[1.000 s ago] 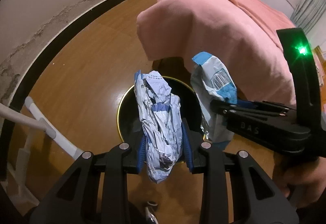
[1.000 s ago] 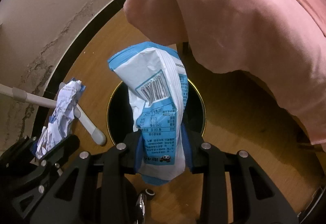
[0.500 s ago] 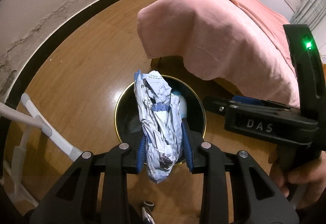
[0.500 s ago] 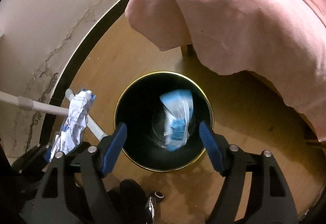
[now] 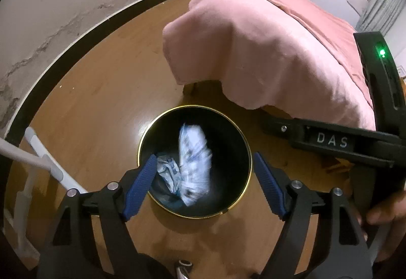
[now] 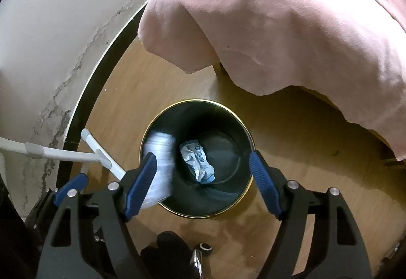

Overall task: Collect trash
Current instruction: 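Carry both items to the black bin and open both grippers to drop them, then return to the desk and grasp the red plastic lid with the right gripper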

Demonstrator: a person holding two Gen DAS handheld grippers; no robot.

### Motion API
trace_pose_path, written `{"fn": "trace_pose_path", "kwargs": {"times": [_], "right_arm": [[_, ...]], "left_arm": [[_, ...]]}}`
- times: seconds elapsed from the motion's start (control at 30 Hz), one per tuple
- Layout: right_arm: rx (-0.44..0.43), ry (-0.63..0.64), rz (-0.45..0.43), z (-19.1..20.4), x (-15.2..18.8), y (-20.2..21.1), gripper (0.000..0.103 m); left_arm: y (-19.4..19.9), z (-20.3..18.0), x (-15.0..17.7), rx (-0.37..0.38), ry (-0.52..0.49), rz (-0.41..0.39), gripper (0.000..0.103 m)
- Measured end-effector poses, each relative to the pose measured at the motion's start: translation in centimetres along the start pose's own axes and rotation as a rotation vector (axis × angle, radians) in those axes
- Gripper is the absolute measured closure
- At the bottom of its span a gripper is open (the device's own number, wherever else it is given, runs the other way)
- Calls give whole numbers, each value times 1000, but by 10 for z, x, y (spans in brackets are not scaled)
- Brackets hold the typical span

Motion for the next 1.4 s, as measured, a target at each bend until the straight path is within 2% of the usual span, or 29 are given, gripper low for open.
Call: {"fn": "trace_pose_path", "kwargs": {"times": [0.2,0.33,0.4,0.43,0.5,0.6,0.67,0.7,0.77,0.9,0.97,1.03,1.17,1.23,1.33,1.4], "right_arm": [[-11,-13,-20,4,-3,15,30],[-21,-4,-83,10,-14,56,30],[-9,21,-145,17,-22,86,30],[-20,32,-186,23,-25,107,29],[-34,62,-264,41,-27,149,26],[-108,149,-346,84,-14,204,22],[-168,240,-390,123,9,236,18],[-203,300,-399,147,26,249,17],[-275,414,-384,193,66,266,17],[-458,666,-274,295,168,277,16],[-514,773,-216,330,214,273,16],[-563,901,-144,368,271,266,16],[-596,1068,-35,424,356,243,16],[-600,1125,5,441,395,232,15],[-571,1173,1,461,432,221,15],[-539,1181,-3,473,442,210,14]], "left_arm": [[9,-2,0,-1,8,-10,27],[43,-17,-5,-1,-17,-28,27],[71,-28,-9,5,-52,-51,26],[98,-35,-13,-7,-76,-79,25],[145,-41,-16,-38,-104,-124,17],[215,-36,-10,-97,-115,-193,10],[278,-15,7,-180,-104,-238,8],[298,-6,16,-212,-94,-250,7],[354,30,47,-319,-36,-278,7],[441,106,126,-529,125,-295,7],[481,146,179,-660,221,-271,7],[508,173,224,-727,308,-261,7],[549,212,313,-811,475,-229,7],[564,223,345,-830,523,-227,7],[576,226,366,-825,550,-248,7],[575,229,365,-810,549,-251,7]]}}
Point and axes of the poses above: each gripper's, at about its wrist camera, not at the fingertips, and y roughly against the way its jaws point, z to its left, x to its underside, the point moved 4 cm from there along -y, roughly the way its jaws point, and after that the axes turned 14 degrees about -y, right-handed, at the moved point
